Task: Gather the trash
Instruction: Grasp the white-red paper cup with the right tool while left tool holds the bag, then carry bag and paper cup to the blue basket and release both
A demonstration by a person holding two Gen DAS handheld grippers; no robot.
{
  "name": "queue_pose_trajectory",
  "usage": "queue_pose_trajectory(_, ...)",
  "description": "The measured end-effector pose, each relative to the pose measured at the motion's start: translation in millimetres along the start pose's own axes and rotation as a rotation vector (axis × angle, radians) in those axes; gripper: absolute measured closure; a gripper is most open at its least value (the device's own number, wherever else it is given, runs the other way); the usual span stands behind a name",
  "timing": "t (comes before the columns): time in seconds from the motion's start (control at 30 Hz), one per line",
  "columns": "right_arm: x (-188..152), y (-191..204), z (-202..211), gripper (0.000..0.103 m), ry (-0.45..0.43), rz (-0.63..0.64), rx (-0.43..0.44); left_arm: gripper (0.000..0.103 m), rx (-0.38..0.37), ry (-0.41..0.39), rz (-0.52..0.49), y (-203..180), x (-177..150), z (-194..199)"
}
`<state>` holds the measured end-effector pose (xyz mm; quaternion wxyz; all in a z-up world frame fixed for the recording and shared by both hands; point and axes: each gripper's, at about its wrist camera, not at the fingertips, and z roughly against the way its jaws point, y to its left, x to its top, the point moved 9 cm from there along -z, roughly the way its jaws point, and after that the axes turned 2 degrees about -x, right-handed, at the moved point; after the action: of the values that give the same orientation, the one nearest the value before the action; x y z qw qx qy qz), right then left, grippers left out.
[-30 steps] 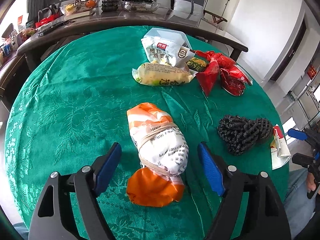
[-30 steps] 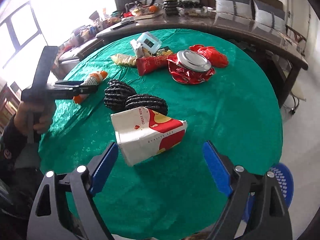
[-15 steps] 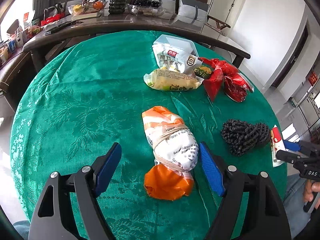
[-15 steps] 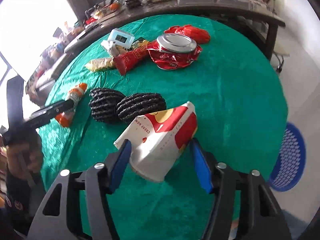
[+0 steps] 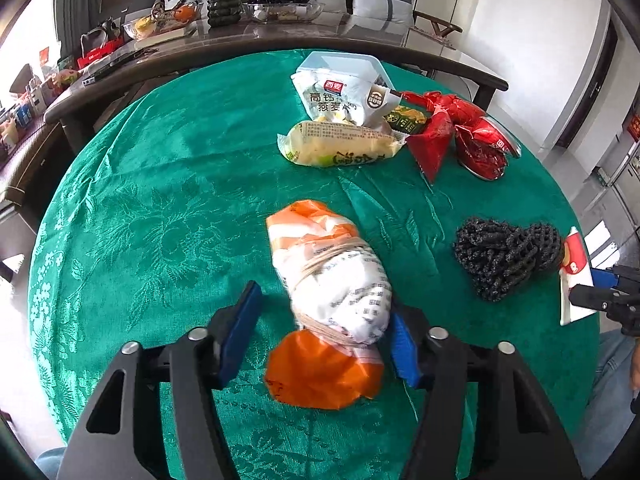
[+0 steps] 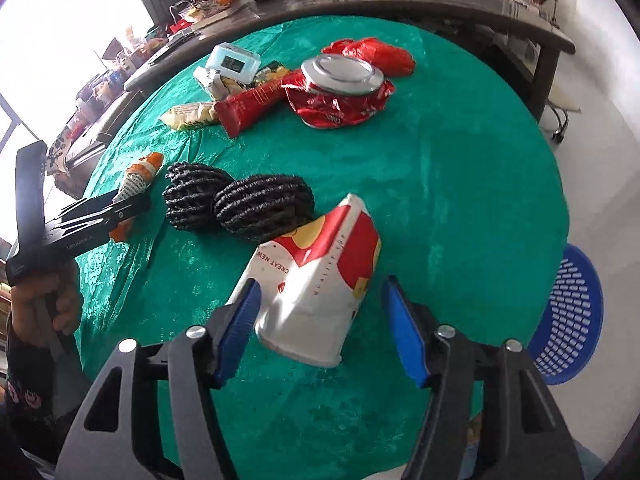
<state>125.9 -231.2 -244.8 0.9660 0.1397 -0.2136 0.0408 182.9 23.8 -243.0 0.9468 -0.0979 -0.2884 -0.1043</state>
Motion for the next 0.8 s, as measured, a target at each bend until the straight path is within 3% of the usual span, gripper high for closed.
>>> queue_pose_trajectory(0.07, 0.4, -2.9, 4.8, 0.07, -0.019, -0.018, 0.024, 0.058, -0.018, -0.002, 0.017, 1.6, 0.0, 3.1)
queue_pose_trajectory(0.3, 8.6, -10.8, 26.7, 0.073, -0.094, -0.008, 0.039, 0.06, -0.086, -0.053, 0.043, -10.5, 8.1, 30.3)
queue_pose_trajectory(0.5, 24.0, -29.5, 29.8, 0.073, -0.134, -0.017, 0.031, 0.06, -0.212, -0.064, -0.025, -79.8, 15.6, 49.8)
queue_pose_trajectory(0.8, 46.6, -88.4, 72.1, 0.073, -0.228, -0.081, 0.02, 0.06, -0.323, -0.041, -0.174, -202.6, 47.1, 35.5)
